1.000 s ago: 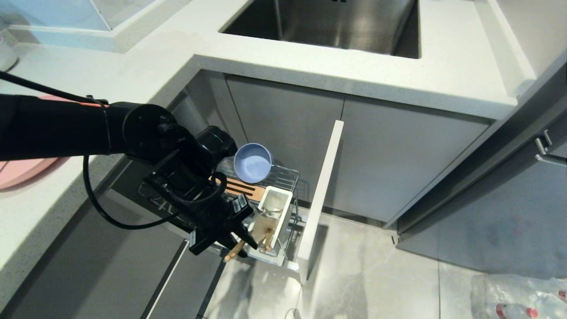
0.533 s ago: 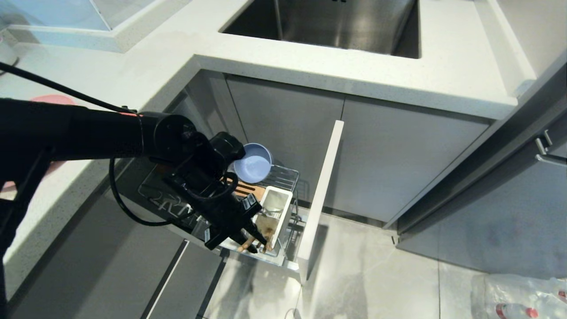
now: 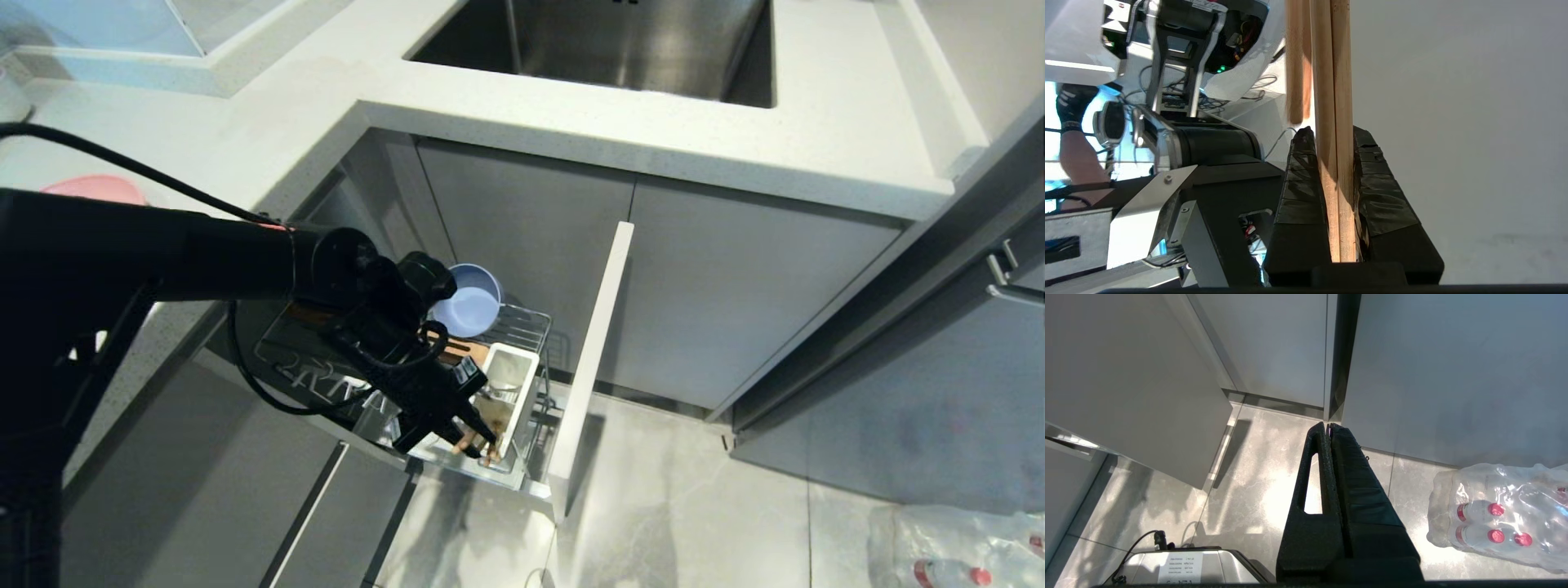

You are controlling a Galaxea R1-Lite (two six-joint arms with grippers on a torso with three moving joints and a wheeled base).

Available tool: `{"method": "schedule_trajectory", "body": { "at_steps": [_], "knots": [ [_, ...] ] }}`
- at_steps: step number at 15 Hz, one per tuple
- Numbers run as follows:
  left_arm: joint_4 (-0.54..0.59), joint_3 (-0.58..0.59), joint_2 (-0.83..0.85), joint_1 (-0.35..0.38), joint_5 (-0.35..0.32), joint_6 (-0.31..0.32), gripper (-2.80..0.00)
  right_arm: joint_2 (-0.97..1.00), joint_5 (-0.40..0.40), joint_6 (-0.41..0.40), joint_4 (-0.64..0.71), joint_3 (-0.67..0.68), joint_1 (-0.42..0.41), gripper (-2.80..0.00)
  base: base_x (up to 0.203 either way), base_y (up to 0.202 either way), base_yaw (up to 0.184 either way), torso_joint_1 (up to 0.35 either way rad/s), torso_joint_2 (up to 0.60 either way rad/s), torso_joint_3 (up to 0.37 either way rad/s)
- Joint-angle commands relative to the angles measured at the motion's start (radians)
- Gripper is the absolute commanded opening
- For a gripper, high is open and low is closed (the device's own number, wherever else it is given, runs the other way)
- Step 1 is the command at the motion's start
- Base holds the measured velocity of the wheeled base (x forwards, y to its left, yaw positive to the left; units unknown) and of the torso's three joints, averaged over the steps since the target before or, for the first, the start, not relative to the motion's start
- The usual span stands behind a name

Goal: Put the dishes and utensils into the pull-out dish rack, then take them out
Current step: Pick up the chopsticks and place it in the cupboard

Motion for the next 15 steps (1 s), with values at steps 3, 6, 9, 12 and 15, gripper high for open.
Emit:
{"method": "schedule_trajectory", "body": {
  "at_steps": [3,6,9,12,15],
  "knots": [
    [-0.020,-0.024,0.047,0.018,-0.034,-0.007,-2.80,0.000,-0.001,0.000,0.001,0.000,0.000,-2.80,0.000,0.000,0.000,0.000,0.00,0.000],
    [-0.054,-0.029,0.078,0.029,-0.037,-0.007,-2.80,0.000,0.000,0.000,0.001,0.000,0.000,-2.80,0.000,0.000,0.000,0.000,0.00,0.000],
    [-0.073,-0.031,0.103,0.041,-0.037,-0.006,-2.80,0.000,0.000,0.000,-0.001,0.000,0.000,-2.80,0.000,0.000,0.000,0.000,0.00,0.000],
    [-0.074,-0.048,0.121,0.050,-0.037,-0.006,-2.80,0.000,0.000,0.000,-0.001,0.000,0.000,-2.80,0.000,0.000,0.000,0.000,0.00,0.000],
    [-0.089,-0.058,0.141,0.057,-0.037,-0.006,-2.80,0.000,-0.001,0.000,-0.001,0.000,0.000,-2.80,0.000,0.000,0.000,0.000,0.00,0.000]
  ]
}}
